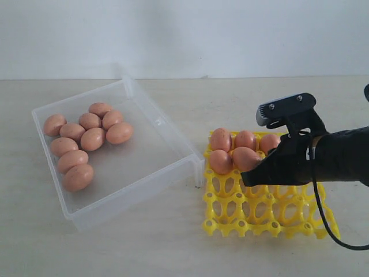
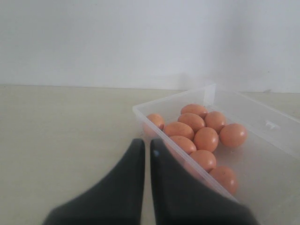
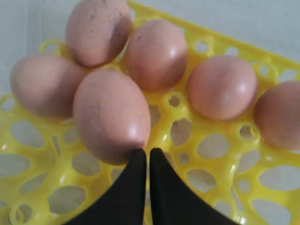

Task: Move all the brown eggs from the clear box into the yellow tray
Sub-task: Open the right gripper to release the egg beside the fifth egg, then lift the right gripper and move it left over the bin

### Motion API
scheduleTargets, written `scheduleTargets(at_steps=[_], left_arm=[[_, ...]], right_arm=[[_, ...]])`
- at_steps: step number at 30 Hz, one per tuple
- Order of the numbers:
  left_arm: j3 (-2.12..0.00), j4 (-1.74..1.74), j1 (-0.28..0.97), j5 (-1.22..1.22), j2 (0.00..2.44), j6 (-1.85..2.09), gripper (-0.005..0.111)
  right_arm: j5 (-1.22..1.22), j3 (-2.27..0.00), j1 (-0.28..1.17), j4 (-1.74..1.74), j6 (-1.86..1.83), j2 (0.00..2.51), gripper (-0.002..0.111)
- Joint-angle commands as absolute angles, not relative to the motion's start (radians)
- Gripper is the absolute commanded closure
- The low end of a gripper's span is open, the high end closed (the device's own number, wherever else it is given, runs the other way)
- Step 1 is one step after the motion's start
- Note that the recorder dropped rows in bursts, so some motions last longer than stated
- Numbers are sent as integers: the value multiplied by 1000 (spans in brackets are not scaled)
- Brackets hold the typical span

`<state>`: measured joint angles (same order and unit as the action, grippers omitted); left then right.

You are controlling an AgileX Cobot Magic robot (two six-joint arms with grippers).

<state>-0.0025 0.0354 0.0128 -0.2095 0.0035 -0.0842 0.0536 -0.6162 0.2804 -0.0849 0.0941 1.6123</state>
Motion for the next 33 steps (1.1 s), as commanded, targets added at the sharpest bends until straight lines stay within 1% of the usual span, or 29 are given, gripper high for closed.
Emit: scheduleTargets(at_steps=[1, 4, 13, 17, 23, 27, 33], left_arm=[[0, 37, 11, -206, 0, -86, 103], [0, 37, 11, -206, 0, -86, 103], [0, 37, 11, -206, 0, -86, 103], [0, 37, 11, -206, 0, -86, 103], [0, 37, 11, -206, 0, -86, 103], [0, 37, 11, -206, 0, -86, 103], [0, 37, 11, -206, 0, -86, 103]], right_arm=[[48, -619, 279, -83, 107, 1624, 108], [50, -619, 279, -83, 109, 1624, 108], [159, -619, 279, -83, 125, 1656, 108], [141, -619, 279, -83, 131, 1701, 108], [136, -619, 279, -83, 140, 1698, 108], [136, -619, 279, -83, 140, 1654, 108], [173, -619, 279, -83, 159, 1488, 108]])
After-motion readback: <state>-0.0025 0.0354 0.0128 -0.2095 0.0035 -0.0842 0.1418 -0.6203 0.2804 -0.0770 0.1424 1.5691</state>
